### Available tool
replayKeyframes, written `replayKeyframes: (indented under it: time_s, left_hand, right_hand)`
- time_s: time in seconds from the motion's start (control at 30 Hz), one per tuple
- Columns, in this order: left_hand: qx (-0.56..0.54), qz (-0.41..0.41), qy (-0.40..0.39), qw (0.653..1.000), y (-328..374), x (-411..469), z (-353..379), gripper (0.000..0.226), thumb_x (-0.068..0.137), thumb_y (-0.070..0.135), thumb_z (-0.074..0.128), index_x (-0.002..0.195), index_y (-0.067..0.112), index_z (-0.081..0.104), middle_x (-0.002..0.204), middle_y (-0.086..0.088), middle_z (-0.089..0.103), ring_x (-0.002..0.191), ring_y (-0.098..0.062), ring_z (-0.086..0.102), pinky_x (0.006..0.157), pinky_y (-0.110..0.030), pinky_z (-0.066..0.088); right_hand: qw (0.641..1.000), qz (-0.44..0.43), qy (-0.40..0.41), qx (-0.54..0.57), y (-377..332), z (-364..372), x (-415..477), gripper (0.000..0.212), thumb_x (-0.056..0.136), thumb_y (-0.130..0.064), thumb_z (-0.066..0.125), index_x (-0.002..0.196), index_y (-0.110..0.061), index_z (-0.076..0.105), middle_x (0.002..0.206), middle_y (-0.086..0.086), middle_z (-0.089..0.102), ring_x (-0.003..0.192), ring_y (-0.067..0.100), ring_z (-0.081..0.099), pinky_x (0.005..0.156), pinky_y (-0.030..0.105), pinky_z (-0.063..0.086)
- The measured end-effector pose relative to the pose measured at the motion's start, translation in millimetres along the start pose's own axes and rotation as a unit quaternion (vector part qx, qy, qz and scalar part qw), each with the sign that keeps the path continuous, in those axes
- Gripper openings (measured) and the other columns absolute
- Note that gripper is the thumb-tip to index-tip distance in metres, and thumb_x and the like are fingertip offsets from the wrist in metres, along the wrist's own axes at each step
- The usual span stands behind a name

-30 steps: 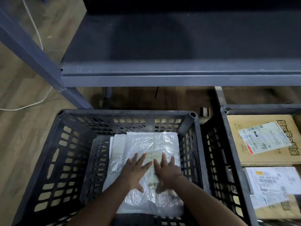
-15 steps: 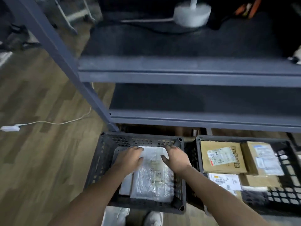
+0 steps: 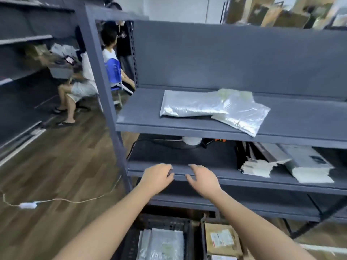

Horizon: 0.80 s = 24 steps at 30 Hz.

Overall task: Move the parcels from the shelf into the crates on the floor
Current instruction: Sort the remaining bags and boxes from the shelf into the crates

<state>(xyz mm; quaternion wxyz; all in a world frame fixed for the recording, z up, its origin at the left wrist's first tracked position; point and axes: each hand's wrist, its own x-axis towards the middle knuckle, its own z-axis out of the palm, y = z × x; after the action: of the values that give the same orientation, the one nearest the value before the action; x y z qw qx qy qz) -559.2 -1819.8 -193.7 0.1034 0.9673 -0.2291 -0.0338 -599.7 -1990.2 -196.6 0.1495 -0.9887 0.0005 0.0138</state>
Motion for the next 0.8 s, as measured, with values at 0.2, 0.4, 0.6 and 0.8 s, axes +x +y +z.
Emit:
replayKeyframes:
  time_s: [0.2, 0.4, 0.6, 0.8]
  left_hand:
    - [-0.008, 0.021, 0.135, 0.991, 44, 1, -127, 0.031, 0.095, 0.034, 0.045, 0.118, 0.019, 0.059, 0.119, 0.000, 0.063, 0.110, -0.022, 0.058, 0.087, -0.034, 0.046]
    - [-0.008, 0.042, 0.197, 0.979, 62, 14, -171, 0.032, 0.095, 0.031, 0.046, 0.121, 0.017, 0.057, 0.122, 0.000, 0.062, 0.109, -0.022, 0.058, 0.082, -0.034, 0.047]
    - [0.008, 0.041, 0.185, 0.982, 49, 61, -178, 0.046, 0.095, 0.034, 0.048, 0.137, 0.017, 0.043, 0.140, -0.001, 0.044, 0.125, -0.021, 0.046, 0.090, -0.037, 0.046]
    - [0.039, 0.058, 0.171, 0.983, 30, 128, -181, 0.056, 0.094, 0.038, 0.051, 0.142, 0.015, 0.034, 0.146, 0.000, 0.034, 0.130, -0.021, 0.038, 0.091, -0.036, 0.046]
  right_hand:
    - [0.993, 0.005, 0.120, 0.011, -2, -133, -18, 0.047, 0.097, -0.035, 0.044, 0.138, -0.013, 0.041, 0.134, 0.008, 0.053, 0.124, 0.025, 0.049, 0.098, 0.035, 0.042]
    - [0.984, 0.022, 0.173, 0.037, 7, -180, -17, 0.046, 0.096, -0.031, 0.047, 0.137, -0.011, 0.042, 0.135, 0.009, 0.053, 0.124, 0.026, 0.048, 0.098, 0.034, 0.039]
    - [0.985, 0.013, 0.173, -0.001, 18, -185, 22, 0.049, 0.096, -0.030, 0.046, 0.141, -0.012, 0.036, 0.137, 0.010, 0.048, 0.127, 0.028, 0.043, 0.098, 0.038, 0.042]
    - [0.986, -0.003, 0.163, -0.037, 28, -187, 86, 0.054, 0.096, -0.030, 0.047, 0.145, -0.015, 0.031, 0.147, 0.005, 0.037, 0.135, 0.023, 0.031, 0.104, 0.036, 0.037]
